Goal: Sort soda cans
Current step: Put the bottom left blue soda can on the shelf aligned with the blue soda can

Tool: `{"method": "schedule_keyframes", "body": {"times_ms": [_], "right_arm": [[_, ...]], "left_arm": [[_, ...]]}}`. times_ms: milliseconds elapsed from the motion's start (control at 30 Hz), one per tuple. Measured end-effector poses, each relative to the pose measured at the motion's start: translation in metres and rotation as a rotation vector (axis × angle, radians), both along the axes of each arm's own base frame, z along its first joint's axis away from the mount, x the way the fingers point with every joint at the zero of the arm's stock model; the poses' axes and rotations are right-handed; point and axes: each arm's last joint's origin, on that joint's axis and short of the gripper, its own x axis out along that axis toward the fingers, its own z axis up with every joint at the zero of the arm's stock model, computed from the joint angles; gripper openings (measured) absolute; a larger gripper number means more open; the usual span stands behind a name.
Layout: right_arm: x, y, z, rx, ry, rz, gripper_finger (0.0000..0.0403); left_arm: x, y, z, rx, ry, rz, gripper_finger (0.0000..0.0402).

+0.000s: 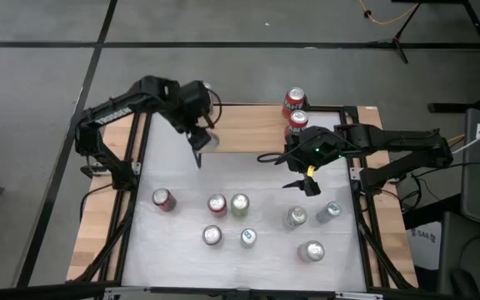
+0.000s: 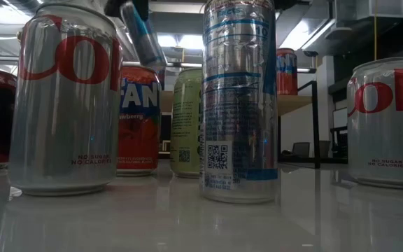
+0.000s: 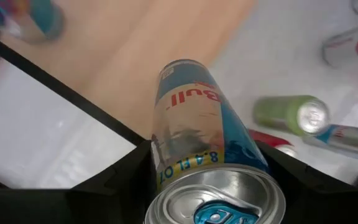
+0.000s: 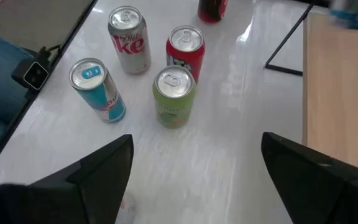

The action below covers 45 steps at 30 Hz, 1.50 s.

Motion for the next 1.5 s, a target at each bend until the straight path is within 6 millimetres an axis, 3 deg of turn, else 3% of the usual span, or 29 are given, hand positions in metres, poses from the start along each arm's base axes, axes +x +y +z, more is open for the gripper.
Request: {"method": "schedule_keyframes", "body": {"times_ms": [167, 500, 1033, 1500], "right_arm": [[0.009, 0.0, -0.002, -0.009, -0.028, -0.011, 0.0344], [0.013, 0.0, 0.002, -0.01, -0.087, -0.015, 0.0344], [0.013, 0.0, 0.002, -0.011, -0.085, -0.015, 0.0344], [0.013, 0.0, 0.002, -0.011, -0.085, -0.015, 0.0344]], "left_arm": [[-0.002, 0.02, -0.003, 0.033, 0.022, -0.036, 0.0226], [0.009, 0.036, -0.02, 0.007, 0.101, -0.07, 0.0226], [0.012, 0.043, -0.026, -0.051, 0.108, -0.031, 0.0228], [0.012, 0.044, -0.026, -0.02, 0.119, -0.019, 0.0267]]}}
